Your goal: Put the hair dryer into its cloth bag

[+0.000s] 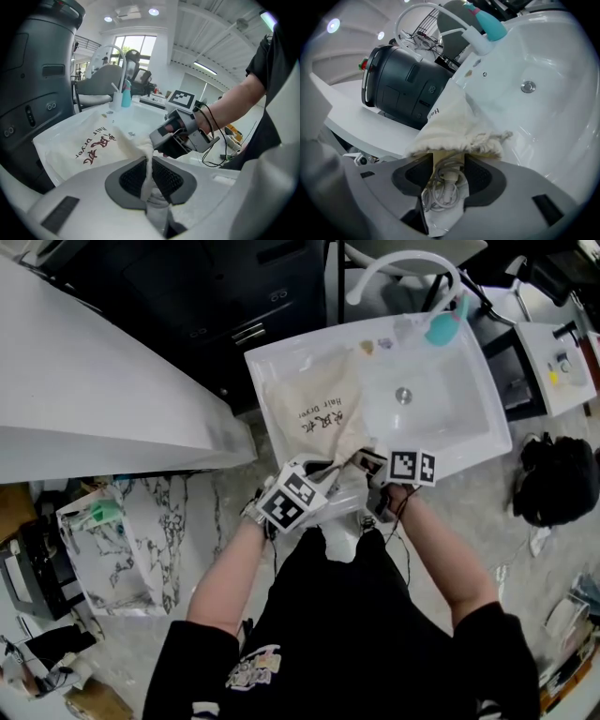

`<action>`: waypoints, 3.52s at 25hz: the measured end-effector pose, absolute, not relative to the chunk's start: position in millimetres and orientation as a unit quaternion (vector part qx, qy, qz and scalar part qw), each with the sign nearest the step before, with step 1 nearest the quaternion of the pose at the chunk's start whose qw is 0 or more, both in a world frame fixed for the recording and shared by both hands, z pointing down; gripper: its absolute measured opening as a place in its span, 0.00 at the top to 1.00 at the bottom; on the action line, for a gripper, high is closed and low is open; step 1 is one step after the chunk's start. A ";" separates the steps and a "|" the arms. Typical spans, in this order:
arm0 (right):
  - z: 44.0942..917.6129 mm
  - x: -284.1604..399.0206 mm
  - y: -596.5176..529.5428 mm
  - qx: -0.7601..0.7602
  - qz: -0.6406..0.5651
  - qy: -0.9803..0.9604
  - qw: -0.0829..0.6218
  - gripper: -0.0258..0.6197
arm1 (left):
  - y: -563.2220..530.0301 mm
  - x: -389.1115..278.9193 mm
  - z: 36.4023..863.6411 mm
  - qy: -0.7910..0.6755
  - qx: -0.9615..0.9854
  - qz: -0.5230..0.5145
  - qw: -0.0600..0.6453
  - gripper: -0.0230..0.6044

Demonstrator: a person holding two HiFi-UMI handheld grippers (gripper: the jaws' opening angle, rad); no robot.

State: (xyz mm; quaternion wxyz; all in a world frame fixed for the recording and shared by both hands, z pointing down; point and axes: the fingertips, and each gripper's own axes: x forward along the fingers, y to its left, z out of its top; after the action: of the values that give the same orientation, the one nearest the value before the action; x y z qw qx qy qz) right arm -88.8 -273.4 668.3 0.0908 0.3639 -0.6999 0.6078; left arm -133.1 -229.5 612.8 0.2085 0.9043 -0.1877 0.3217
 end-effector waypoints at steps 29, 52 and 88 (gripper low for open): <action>442.5 -3.1 -262.6 0.235 0.161 -0.956 0.065 0.96 | -193.0 -145.8 460.7 -0.540 0.816 0.060 0.195 0.96; 409.1 -42.8 -152.2 0.157 0.143 -0.976 0.050 0.96 | -28.8 -167.1 421.6 -0.650 0.743 0.041 0.157 0.96; 368.0 140.8 36.5 0.241 0.105 -0.964 0.043 0.96 | 108.4 16.4 385.3 -0.589 0.798 0.024 0.127 0.96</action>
State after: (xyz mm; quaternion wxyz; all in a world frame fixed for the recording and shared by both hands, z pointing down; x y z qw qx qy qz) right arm 140.8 36.5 368.0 0.0426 0.2412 -0.9638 0.1050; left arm 16.4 108.4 385.3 0.1274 0.7979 -0.5888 0.0237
